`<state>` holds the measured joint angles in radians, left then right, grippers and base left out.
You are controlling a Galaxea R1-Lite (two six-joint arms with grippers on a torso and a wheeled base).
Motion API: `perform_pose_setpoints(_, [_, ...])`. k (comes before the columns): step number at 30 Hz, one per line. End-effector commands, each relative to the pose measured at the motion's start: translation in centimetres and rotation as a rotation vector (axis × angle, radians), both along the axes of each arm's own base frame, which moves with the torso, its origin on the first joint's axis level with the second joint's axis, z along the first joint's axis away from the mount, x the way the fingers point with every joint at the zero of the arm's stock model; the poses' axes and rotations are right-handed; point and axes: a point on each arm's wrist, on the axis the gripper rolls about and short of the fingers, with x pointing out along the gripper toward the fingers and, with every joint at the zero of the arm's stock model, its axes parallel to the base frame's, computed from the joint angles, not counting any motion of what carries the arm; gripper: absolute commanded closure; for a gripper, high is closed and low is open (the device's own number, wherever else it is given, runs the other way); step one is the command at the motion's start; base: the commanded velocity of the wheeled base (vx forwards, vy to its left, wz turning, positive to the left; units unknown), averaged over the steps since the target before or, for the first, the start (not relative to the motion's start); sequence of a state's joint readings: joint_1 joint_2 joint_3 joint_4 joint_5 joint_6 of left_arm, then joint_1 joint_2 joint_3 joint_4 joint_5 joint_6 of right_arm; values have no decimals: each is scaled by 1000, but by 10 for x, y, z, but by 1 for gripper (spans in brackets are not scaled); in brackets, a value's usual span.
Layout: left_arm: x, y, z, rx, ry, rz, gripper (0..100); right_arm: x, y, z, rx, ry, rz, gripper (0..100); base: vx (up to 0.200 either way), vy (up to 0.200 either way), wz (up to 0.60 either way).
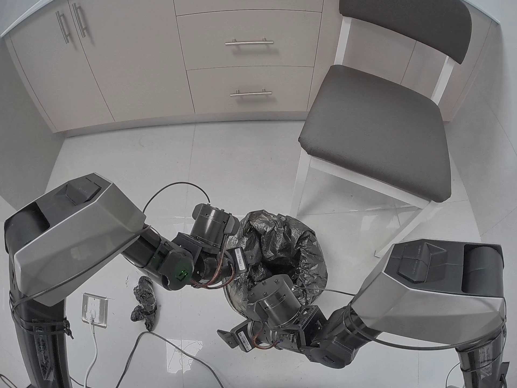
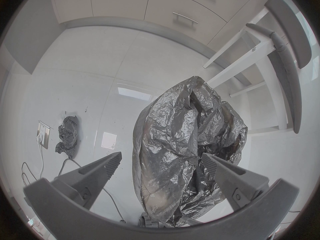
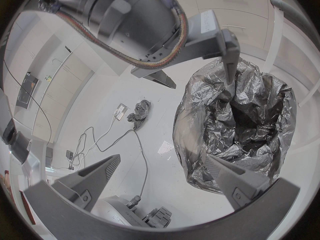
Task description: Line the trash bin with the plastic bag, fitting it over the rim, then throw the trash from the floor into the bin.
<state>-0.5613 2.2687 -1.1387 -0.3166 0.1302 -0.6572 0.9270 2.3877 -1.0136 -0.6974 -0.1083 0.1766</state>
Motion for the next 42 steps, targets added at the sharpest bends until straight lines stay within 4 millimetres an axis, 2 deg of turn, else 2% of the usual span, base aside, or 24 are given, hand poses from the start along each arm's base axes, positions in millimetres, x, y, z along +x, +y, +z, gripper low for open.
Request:
perform_pose_setpoints(1, [0, 0, 2, -3, -2, 2, 0, 2, 4, -5, -2, 3, 3, 0, 0, 0, 0])
perform_pose_setpoints(17, [-1, 6, 24, -29, -44, 12, 0, -12, 14, -20, -38, 39, 39, 0, 0, 0, 0])
perform_pose_setpoints(23, [4, 11, 30, -36, -61, 24, 0, -17, 17, -32, -57, 56, 54, 0, 0, 0, 0])
perform_pose_setpoints(35, [14, 23, 23, -16, -56, 49, 0, -34, 21, -34, -59, 82, 74, 0, 0, 0, 0])
perform_pose_setpoints(37, [16, 26, 23, -7, -56, 53, 0, -37, 21, -30, -50, 83, 72, 0, 0, 0, 0])
perform_pose_setpoints(40, [15, 28, 21, 0, -51, 52, 0, -39, 18, -11, -12, 73, 59, 0, 0, 0, 0])
perform_pose_setpoints(42, [14, 30, 21, 2, -47, 55, 0, -37, 12, 15, 46, 57, 34, 0, 0, 0, 0])
